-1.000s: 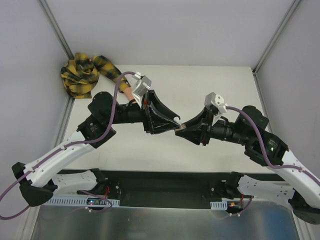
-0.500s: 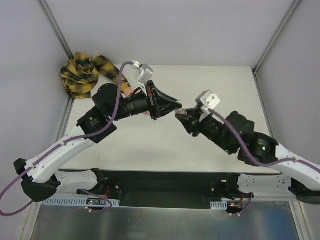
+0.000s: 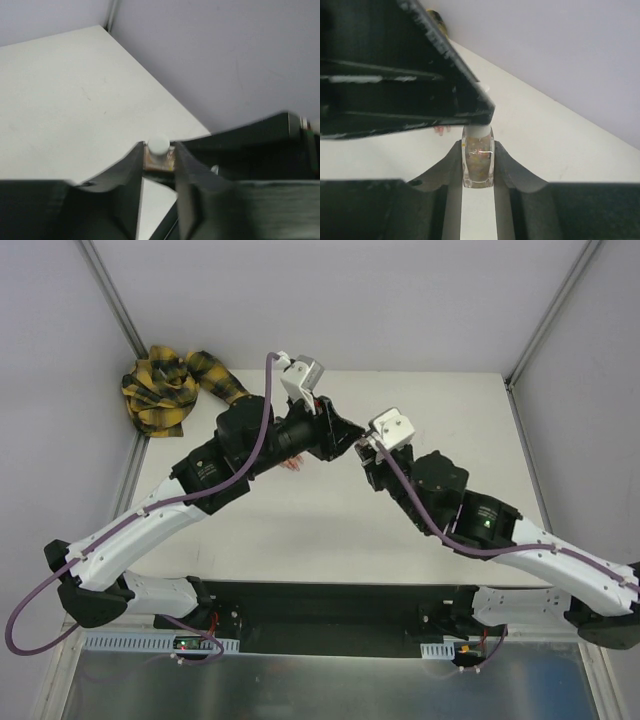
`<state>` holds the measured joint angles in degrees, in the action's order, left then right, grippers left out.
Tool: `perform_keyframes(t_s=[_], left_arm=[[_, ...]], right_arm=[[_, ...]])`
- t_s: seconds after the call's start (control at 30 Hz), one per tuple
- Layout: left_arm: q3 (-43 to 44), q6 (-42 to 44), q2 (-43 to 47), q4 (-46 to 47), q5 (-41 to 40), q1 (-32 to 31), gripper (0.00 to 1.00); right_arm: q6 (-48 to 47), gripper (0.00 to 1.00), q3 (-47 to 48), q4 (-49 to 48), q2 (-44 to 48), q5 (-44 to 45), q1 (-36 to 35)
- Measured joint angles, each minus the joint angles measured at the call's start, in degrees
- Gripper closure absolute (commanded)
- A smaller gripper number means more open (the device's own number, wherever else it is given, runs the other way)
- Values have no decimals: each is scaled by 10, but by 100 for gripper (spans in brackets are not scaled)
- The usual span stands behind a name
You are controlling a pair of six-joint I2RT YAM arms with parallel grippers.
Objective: Paint the nails
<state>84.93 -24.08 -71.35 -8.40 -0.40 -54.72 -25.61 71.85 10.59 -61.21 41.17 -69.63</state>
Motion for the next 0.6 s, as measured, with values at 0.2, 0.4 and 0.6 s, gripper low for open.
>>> perform_keyframes(t_s=[0.2, 0.4, 0.6], left_arm=[[-11, 15, 19, -17, 56, -1, 21], [-70, 13, 91, 2, 132, 2, 39], [-156, -42, 144, 121, 255, 43, 50]], right_arm=[[32, 100, -26, 39, 79, -176, 58], [61, 100, -29, 80, 132, -365, 94], [123, 100, -31, 97, 151, -549, 152]])
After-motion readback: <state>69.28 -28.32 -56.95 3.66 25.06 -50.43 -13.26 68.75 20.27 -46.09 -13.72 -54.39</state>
